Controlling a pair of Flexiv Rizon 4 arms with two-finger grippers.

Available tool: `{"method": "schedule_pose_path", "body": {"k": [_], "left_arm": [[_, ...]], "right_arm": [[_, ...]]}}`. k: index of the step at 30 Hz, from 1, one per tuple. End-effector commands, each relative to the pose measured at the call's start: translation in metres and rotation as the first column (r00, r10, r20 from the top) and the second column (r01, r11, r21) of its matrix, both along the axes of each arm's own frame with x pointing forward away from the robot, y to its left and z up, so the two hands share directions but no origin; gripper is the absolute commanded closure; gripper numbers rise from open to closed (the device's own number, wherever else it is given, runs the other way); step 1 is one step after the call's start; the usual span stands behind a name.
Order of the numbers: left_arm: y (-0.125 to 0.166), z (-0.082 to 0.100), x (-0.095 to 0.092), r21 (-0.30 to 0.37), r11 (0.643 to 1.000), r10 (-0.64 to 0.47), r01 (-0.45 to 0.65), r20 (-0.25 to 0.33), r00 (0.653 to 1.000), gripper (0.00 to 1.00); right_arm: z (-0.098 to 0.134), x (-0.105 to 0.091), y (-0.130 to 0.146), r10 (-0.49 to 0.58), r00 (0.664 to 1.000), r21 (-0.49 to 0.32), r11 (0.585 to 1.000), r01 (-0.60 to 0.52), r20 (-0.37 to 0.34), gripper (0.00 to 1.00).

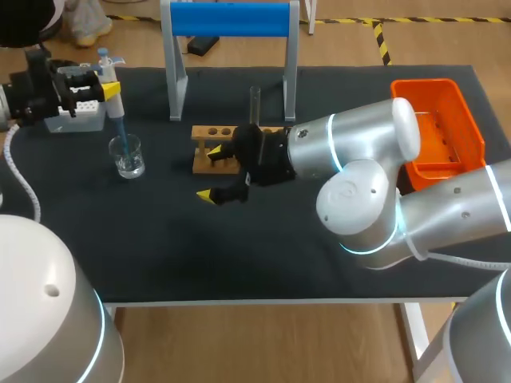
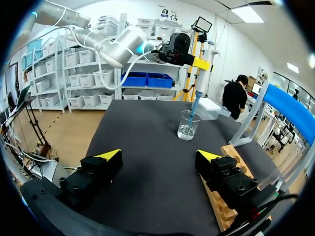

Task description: Invert the test tube, pick up the pipette, mount the tip to pipette, aspirate from beaker and dispense into the tube, eject the tip, return the pipette, and cap with the stopper.

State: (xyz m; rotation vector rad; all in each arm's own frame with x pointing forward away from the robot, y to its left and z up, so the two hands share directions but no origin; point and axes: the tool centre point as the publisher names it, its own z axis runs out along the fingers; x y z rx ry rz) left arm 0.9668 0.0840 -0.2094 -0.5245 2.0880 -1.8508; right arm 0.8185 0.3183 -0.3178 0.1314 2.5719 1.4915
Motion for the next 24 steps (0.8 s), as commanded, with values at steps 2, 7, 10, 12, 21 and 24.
{"method": "schedule_pose_path", "body": {"k": [2, 7, 10, 12, 21, 24], "left_arm": [[0.0007, -0.0003, -0.0008, -0.014, 1.0, 0.01, -0.01, 0.01, 1.0, 1.0], [0.0018, 0.001, -0.001, -0.012, 1.0, 0.023, -0.023, 0.017, 1.0, 1.0], [0.003, 0.0021, -0.0017, -0.016, 0.999, 0.029, -0.028, 0.022, 0.999, 1.0], [0.0033, 0.0029, -0.0018, -0.014, 0.999, 0.033, -0.033, 0.024, 0.999, 1.0], [0.0021, 0.0047, -0.0019, 0.012, 0.999, 0.042, -0.042, 0.029, 0.999, 1.0], [0.0021, 0.0048, -0.0022, 0.012, 0.998, 0.054, -0.054, 0.019, 0.998, 1.0]], "right_arm": [[-0.0011, 0.0001, -0.0001, 0.001, 1.0, 0.004, 1.0, -0.001, -0.001, 0.0], [-0.0011, 0.0001, -0.0001, 0.001, 1.0, 0.004, 1.0, -0.001, -0.001, 0.0], [-0.0011, 0.0001, -0.0001, 0.001, 1.0, 0.004, 1.0, -0.001, -0.001, 0.0], [-0.0011, 0.0001, -0.0001, 0.001, 1.0, 0.004, 1.0, -0.001, -0.001, 0.0], [-0.0011, 0.0001, -0.0001, 0.001, 1.0, 0.004, 1.0, -0.001, -0.001, 0.0], [-0.0011, 0.0001, -0.0001, 0.001, 1.0, 0.004, 1.0, -0.001, -0.001, 0.0]]}}
